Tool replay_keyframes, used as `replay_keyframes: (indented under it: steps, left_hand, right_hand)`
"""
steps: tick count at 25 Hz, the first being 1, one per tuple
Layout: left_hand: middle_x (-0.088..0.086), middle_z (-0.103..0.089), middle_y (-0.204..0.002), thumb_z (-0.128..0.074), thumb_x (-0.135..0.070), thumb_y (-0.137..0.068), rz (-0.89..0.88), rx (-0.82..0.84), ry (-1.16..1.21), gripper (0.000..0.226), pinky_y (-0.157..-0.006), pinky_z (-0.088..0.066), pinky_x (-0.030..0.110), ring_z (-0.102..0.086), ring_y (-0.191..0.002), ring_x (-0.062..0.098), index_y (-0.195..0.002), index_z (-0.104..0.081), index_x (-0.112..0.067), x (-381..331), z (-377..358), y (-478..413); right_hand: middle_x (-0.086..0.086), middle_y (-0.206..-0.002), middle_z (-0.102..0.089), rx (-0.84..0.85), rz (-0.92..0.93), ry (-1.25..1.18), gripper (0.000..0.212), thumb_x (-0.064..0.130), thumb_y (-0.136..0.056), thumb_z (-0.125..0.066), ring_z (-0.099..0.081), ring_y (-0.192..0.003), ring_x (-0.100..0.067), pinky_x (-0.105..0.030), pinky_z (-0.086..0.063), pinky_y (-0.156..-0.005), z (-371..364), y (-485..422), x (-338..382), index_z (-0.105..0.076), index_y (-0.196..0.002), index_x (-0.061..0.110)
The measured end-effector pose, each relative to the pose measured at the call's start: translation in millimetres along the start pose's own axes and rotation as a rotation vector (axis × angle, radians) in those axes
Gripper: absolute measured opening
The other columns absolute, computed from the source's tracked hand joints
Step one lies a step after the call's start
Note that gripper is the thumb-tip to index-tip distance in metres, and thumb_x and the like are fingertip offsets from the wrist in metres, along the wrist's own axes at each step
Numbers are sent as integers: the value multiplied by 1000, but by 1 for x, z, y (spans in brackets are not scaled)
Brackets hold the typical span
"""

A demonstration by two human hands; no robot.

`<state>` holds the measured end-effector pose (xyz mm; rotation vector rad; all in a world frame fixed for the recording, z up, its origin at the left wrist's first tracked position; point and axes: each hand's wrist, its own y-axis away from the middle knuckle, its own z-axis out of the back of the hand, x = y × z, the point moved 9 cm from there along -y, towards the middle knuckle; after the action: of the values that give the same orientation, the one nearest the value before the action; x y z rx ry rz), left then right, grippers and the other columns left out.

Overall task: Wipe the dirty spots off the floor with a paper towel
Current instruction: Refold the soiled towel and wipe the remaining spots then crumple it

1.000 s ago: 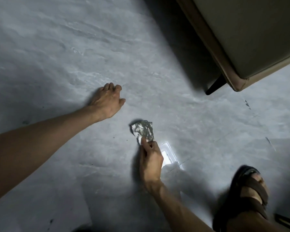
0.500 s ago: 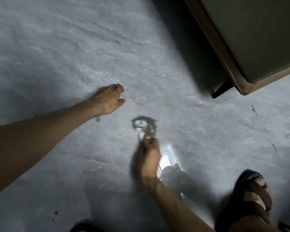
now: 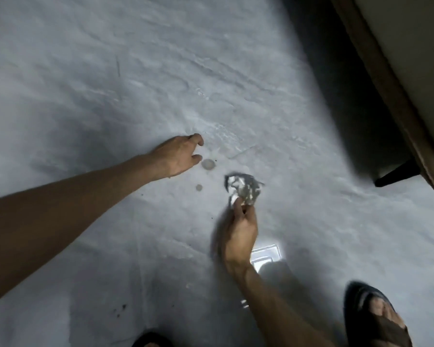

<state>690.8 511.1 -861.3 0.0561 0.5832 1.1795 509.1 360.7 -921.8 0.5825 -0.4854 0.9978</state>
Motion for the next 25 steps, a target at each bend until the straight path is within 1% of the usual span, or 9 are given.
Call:
replay_keyframes:
  steps: [2,5,8,11,14,16,19,22,25]
  left_hand:
    - [15,-64,-115,-55,-31,-90,90,-36,-3,37,-79,-44,33,-61,-95,32,-123,-46,-16,43,24,17]
    - [19,-67,-104,-57,-26,-90,282,-155,77,33,-68,-42,31,-64,-78,35,-119,-49,-13,112,49,56]
    - [24,-65,-107,-56,-21,-90,455,-272,133,33,-79,-44,34,-62,-98,38,-119,-50,-7,159,45,101]
    - [23,-58,-121,-56,-17,-91,530,-342,148,35,-93,-43,39,-58,-108,37,-121,-50,0,172,25,132]
    - [22,-54,-122,-57,-13,-89,441,-392,102,34,-99,-42,42,-54,-112,36,-118,-51,3,161,12,132]
    - [22,-55,-122,-57,-11,-88,429,-447,113,32,-100,-41,42,-54,-113,35,-117,-53,3,159,15,129]
    - [23,-60,-118,-57,-8,-86,450,-543,168,30,-98,-43,41,-58,-109,37,-114,-55,1,166,22,132]
    - [19,-61,-118,-56,-12,-88,493,-532,224,28,-95,-46,40,-59,-107,34,-115,-53,-4,166,15,134]
    - [16,-58,-120,-56,-12,-87,367,-493,177,28,-98,-44,36,-56,-112,30,-114,-54,-4,140,5,122]
  right_hand:
    - [2,-112,-61,273,64,-292,29,38,-96,-48,-59,-105,-22,-35,-47,-90,-58,20,59,-58,-116,20]
    - [4,-111,-67,374,455,-76,35,52,-92,-53,-61,-106,-17,-46,-43,-101,-65,15,86,-62,-109,23]
    - [31,-109,-56,171,390,68,17,23,-91,-63,-52,-99,8,-20,-40,-97,12,-64,27,-65,-108,23]
    - [53,-98,-33,66,185,71,46,-4,-87,-50,-32,-84,31,-9,-26,-80,40,-115,22,-49,-88,42]
    - [35,-89,-57,94,137,-414,30,-8,-93,-45,-51,-84,18,-7,-37,-80,-14,-112,82,-61,-106,13]
    - [0,-113,-67,238,230,-478,25,-2,-96,-47,-61,-105,-11,-21,-42,-100,-67,-69,134,-61,-117,-3]
    - [10,-98,-71,693,676,-220,14,30,-94,-59,-62,-90,-13,-20,-47,-83,-103,-4,160,-68,-100,20]
    - [7,-95,-71,447,686,35,11,26,-93,-62,-63,-87,-10,-20,-43,-82,-60,-65,139,-70,-99,22]
    - [-22,-110,-60,100,468,219,29,-1,-91,-52,-58,-98,-39,-8,-36,-81,21,-141,84,-65,-117,4]
